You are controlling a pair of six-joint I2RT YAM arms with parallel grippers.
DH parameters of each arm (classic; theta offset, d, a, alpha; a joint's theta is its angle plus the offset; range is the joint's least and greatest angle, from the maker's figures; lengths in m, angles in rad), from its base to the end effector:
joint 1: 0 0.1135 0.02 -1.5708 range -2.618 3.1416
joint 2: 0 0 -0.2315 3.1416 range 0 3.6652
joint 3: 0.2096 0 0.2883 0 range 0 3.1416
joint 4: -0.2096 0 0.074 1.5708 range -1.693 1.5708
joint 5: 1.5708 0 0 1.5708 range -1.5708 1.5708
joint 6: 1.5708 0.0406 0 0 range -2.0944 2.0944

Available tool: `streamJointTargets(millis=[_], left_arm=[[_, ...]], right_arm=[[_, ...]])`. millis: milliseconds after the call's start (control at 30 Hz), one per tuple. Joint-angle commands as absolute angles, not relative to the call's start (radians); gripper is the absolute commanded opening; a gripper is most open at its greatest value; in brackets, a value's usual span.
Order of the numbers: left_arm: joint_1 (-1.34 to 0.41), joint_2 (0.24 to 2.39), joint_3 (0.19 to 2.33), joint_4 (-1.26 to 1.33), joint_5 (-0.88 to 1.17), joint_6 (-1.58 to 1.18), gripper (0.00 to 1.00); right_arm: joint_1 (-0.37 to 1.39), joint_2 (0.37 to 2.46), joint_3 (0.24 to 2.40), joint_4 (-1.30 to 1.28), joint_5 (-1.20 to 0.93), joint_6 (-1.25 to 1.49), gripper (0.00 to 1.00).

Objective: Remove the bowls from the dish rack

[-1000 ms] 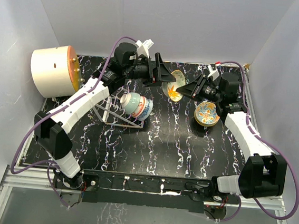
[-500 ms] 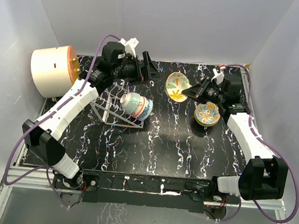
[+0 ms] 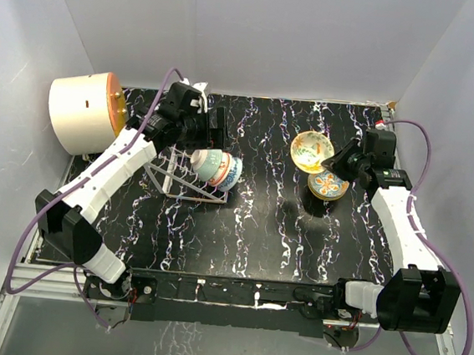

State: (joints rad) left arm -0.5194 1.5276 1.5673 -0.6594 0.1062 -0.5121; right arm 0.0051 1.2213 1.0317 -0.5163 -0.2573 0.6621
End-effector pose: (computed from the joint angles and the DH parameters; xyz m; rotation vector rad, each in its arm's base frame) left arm 0.3299 -0.1936 0.3495 0.0705 2.2727 -0.6824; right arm 0.3151 0.0119 0.2633 0.6193 2.2477 0.6362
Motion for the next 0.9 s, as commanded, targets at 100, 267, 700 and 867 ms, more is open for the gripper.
streamJointTargets(millis=[100,267,700,867], left_arm=[[-0.526,1.476,1.527,-0.733,-0.037,-0.422,0.97],[-0.527,1.479,1.517,-0.730,-0.051,-0.405,0.97],[-0.527,1.508,1.533,-0.726,-0.053,-0.385,0.97],[-0.528,1.509,1.523,-0.721,-0.042,-0.395,0.97]], right_arm=[[-0.031,1.180,1.020,-0.540,-0.072,0.665,0.08],[-0.034,1.202,0.994,-0.537,-0.019,0.653,0.07],[-0.062,1.242,0.945,-0.520,0.046,0.649,0.08],[-0.075,1.263,0.934,-0.511,0.049,0.641,0.08]])
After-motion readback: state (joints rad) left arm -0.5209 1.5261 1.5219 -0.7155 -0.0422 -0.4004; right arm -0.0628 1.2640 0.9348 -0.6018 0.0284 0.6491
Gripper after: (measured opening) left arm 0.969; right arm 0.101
